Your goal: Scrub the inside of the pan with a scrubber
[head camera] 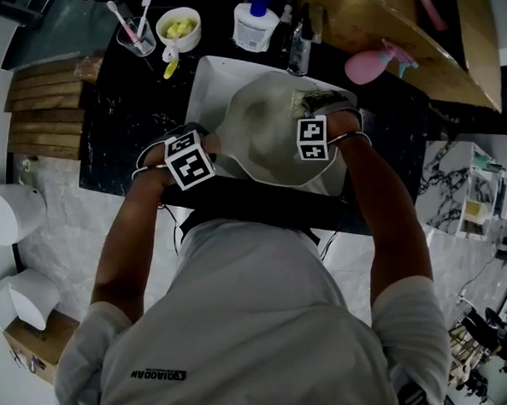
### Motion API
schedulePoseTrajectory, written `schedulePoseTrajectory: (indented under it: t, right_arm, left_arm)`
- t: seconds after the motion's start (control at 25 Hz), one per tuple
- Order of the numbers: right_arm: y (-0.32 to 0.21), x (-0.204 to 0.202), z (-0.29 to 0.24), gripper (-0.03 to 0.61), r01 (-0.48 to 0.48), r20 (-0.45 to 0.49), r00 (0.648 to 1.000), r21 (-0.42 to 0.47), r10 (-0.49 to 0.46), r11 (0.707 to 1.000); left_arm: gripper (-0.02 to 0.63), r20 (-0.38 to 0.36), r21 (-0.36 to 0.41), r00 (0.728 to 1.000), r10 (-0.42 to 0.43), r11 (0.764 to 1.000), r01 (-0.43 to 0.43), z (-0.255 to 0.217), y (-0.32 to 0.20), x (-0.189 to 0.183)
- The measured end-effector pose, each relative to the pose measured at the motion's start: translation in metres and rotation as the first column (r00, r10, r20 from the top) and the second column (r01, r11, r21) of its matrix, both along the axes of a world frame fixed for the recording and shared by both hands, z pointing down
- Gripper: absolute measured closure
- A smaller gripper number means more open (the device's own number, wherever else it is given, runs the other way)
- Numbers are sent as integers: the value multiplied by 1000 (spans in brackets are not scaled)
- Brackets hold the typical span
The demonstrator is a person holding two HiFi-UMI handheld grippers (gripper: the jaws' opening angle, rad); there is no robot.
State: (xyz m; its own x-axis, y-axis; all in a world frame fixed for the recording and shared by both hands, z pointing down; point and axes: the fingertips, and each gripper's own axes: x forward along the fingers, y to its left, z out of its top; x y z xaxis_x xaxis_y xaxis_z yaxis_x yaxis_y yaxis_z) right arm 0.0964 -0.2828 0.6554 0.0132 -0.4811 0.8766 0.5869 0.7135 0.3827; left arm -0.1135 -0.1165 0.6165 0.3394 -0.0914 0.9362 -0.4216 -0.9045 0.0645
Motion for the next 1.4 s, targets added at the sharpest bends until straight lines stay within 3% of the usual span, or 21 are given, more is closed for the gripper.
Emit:
schedulePoseTrajectory:
  t: [0.48, 0.92, 1.24, 1.4]
  right_arm:
    - [30, 24, 2, 494, -99, -41, 995, -87, 96, 991]
    - [69, 39, 5, 494, -188, -96, 980, -198, 172, 962]
    - [99, 39, 6, 494, -238, -145, 968, -287, 204, 928]
    - [115, 35, 4, 494, -300, -162, 953, -368, 257, 880]
  left_arm:
    - [379, 2, 7, 1000, 2, 1000, -2, -1, 0, 0]
    - [379, 4, 9, 1000, 2, 1000, -2, -1, -1, 0]
    - [379, 12, 15, 1000, 1, 1000, -1, 0, 0, 1]
    - [380, 10, 13, 1000, 4, 1000, -4, 0, -1, 1]
